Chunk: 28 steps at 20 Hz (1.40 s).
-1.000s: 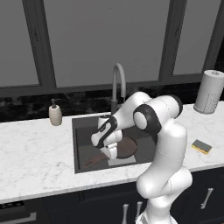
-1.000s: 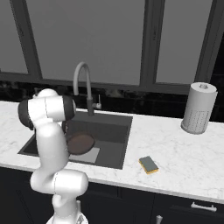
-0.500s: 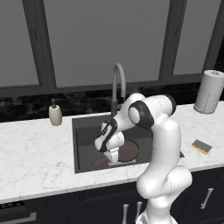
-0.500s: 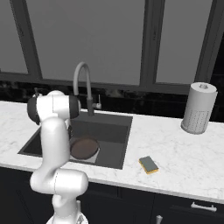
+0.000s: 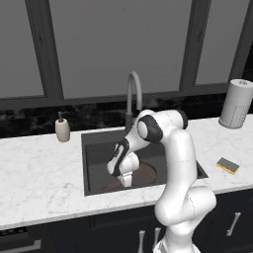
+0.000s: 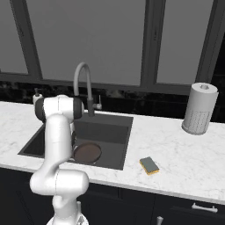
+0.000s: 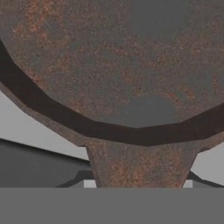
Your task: Pick the pan and sponge and place them into the sink. Then turn on the water.
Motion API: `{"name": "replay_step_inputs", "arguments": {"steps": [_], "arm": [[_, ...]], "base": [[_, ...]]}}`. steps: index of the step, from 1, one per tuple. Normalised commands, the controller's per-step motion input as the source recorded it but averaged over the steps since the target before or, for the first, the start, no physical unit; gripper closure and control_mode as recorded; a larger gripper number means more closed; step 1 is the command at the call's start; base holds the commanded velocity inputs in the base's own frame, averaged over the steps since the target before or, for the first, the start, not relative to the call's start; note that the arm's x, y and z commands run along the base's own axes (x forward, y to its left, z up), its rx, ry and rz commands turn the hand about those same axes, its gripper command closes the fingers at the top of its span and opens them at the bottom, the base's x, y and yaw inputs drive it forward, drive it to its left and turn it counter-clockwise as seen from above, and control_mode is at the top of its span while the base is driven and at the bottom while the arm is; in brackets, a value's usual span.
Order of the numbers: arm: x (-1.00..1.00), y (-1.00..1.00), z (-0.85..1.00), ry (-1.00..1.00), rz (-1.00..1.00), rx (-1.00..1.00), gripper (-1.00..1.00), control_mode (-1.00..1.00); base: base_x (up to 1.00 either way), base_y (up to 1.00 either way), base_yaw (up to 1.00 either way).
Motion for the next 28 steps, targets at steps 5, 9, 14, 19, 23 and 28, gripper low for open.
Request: {"name": "replay_step_inputs", "arguments": {"steps": [5, 9, 14, 19, 23, 28], "arm": [[0.31, 0.0, -0.44, -0.01, -0.05, 0.02, 1.0, -1.0], [0.19, 0.0, -0.21, 0.0, -0.04, 0.0, 1.0, -1.0], [0.0, 0.0, 0.0, 0.0, 0.0, 0.0, -1.0, -1.0], [0.0, 0.0, 0.19, 0.0, 0.0, 0.0, -1.0, -1.0], [0.0, -0.01, 0.77, 0.0, 0.01, 0.0, -1.0, -1.0], [-0.04, 0.0, 1.0, 0.01, 0.0, -0.01, -1.0, -1.0]], "base": [[0.0, 0.0, 0.0], [0.0, 0.0, 0.0], [0.0, 0.0, 0.0], [0.0, 0.0, 0.0], [0.0, 0.0, 0.0], [0.0, 0.0, 0.0]]}}
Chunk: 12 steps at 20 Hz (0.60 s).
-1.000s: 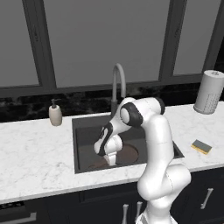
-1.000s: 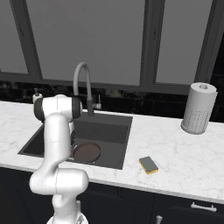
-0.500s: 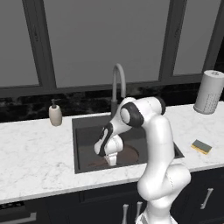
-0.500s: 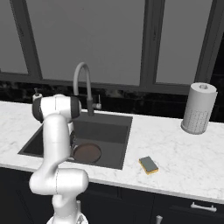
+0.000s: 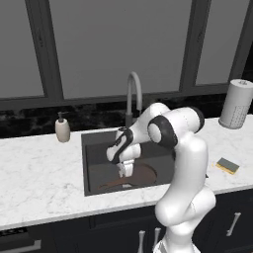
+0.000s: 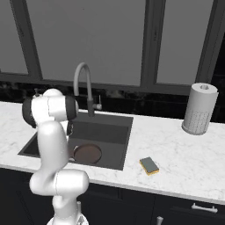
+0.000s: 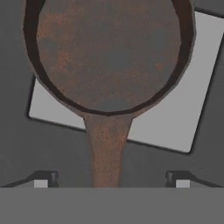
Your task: Pick the pan and sponge and place them into the sink. Then turn on the water.
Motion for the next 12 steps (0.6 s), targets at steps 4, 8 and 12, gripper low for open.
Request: {"name": "replay_step_inputs", "arguments": {"steps": [4, 8, 12], "arm": [[-0.47, -0.01, 1.0, -0.02, 0.04, -0.03, -1.0, -1.0], [-0.64, -0.01, 1.0, -0.05, 0.16, -0.07, -1.0, -1.0], [-0.75, -0.02, 1.0, 0.0, 0.16, -0.09, -1.0, -1.0]], "base": [[0.0, 0.0, 0.0], [0.0, 0.0, 0.0], [0.0, 0.0, 0.0]]}}
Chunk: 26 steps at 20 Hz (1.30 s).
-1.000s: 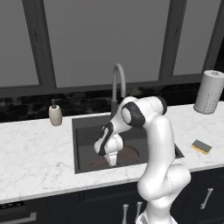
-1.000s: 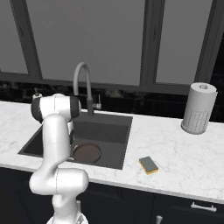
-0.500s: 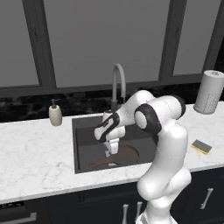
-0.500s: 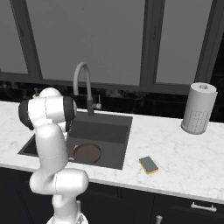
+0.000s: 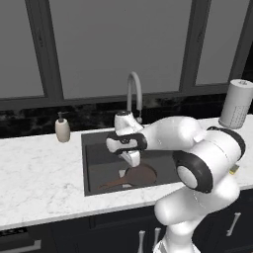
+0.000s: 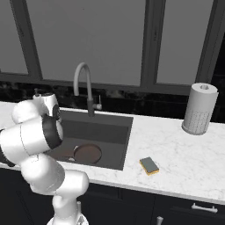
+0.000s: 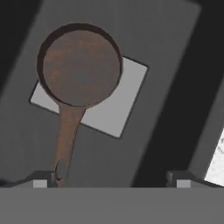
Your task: Pick the pan and sponge and place them into the sink. Then turn on the water.
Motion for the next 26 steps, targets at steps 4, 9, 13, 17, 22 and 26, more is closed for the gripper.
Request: {"name": "replay_step_inputs", "arguments": {"steps": [4, 9, 13, 17, 22, 26], "arm": [[-0.62, -0.01, 1.0, 0.0, 0.15, -0.03, -1.0, -1.0], [-0.54, -0.16, 0.88, 0.05, 0.05, 0.01, -1.0, -1.0], [0.0, -0.03, 0.04, 0.04, 0.01, 0.02, -1.0, -1.0], [0.0, 0.0, 0.0, 0.01, 0.04, 0.0, -1.0, -1.0], [0.0, -0.23, 0.01, 0.0, 0.29, 0.0, -1.0, -1.0], [0.0, -0.56, 0.06, 0.01, 0.52, 0.0, -1.0, -1.0]], "base": [[0.0, 0.0, 0.0], [0.0, 0.0, 0.0], [0.0, 0.0, 0.0], [0.0, 0.0, 0.0], [0.0, 0.0, 0.0], [0.0, 0.0, 0.0]]}}
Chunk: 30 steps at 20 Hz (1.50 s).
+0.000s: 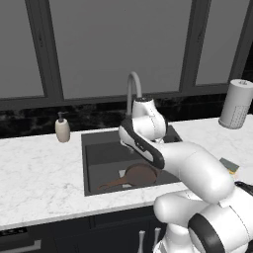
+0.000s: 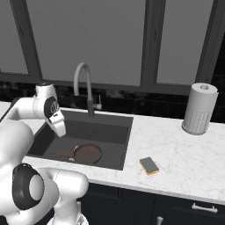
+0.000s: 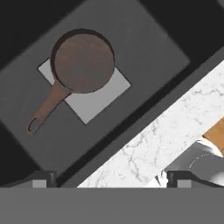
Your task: Pick the pan and sponge and place them into the sink. Then turn on the water.
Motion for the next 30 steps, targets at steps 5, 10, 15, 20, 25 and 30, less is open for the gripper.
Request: {"name": "replay_step_inputs", "arguments": {"steps": [5, 10, 15, 20, 25, 30], "arm": [[-0.15, -0.69, 0.0, 0.02, 0.63, 0.0, -1.0, -1.0], [-0.21, -0.66, 0.0, 0.06, 0.5, 0.0, -1.0, -1.0], [-0.25, -0.89, 0.0, 0.07, 0.36, 0.0, -1.0, -1.0], [-0.06, -0.99, 0.0, 0.12, 0.22, 0.0, -1.0, -1.0], [0.39, -0.9, 0.0, 0.21, 0.01, 0.0, -1.0, -1.0], [0.97, -0.82, 0.0, 0.23, -0.02, 0.0, -1.0, -1.0]], "base": [[0.0, 0.0, 0.0], [0.0, 0.0, 0.0], [0.0, 0.0, 0.0], [0.0, 0.0, 0.0], [0.0, 0.0, 0.0], [0.0, 0.0, 0.0]]}}
